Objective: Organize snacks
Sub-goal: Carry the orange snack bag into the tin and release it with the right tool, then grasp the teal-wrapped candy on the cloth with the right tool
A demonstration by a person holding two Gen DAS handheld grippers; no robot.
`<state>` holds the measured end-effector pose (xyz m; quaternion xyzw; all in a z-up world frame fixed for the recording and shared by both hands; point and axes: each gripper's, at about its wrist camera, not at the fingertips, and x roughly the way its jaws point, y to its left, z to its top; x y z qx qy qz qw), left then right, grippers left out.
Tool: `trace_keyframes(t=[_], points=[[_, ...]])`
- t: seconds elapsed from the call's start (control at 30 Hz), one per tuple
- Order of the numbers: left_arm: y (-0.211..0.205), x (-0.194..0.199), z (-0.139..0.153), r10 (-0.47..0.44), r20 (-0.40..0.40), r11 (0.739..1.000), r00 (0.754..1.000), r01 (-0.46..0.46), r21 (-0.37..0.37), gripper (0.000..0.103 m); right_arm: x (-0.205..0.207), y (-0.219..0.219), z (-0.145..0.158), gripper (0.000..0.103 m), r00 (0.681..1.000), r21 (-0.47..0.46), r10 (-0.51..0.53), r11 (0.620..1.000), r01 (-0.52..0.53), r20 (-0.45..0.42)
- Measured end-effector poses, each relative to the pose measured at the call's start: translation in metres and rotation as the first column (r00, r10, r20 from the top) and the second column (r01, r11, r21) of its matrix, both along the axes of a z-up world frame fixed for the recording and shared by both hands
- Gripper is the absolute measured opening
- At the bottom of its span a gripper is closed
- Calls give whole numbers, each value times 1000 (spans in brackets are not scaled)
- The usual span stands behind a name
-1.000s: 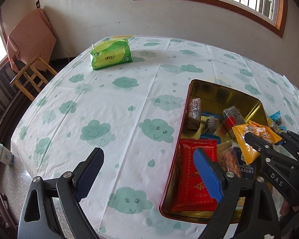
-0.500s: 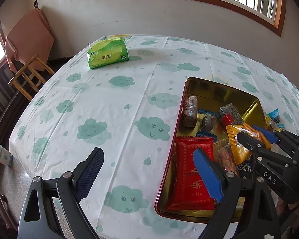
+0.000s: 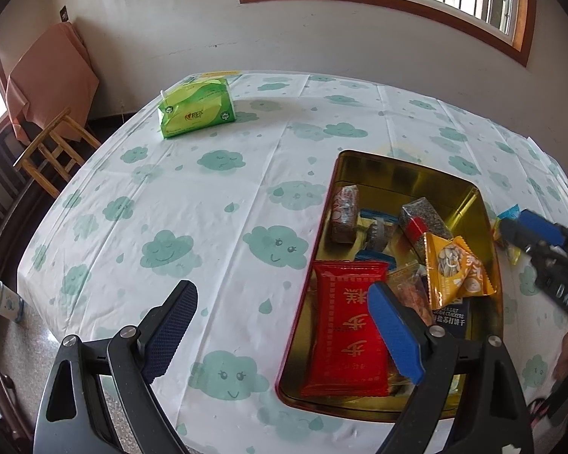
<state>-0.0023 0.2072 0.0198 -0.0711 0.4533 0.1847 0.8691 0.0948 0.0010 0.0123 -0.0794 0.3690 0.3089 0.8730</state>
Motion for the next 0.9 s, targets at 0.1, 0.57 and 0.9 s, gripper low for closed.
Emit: trace_keyframes(t=[0.1,0.57,0.9], points=[[-5,3,1,-13,-2,1000,1000,13,4,89,19,-30,-2,49,997,-9,-77,997,77,-8],[-33,19,4,-55,-29,998,998,56,25,89,86,-73,-47,49,983,-73,-171,984,165,-72],[-48,31,5,-75,-40,997,996,76,29,89,95,-77,-66,33,984,-78,-158,985,152,-81]])
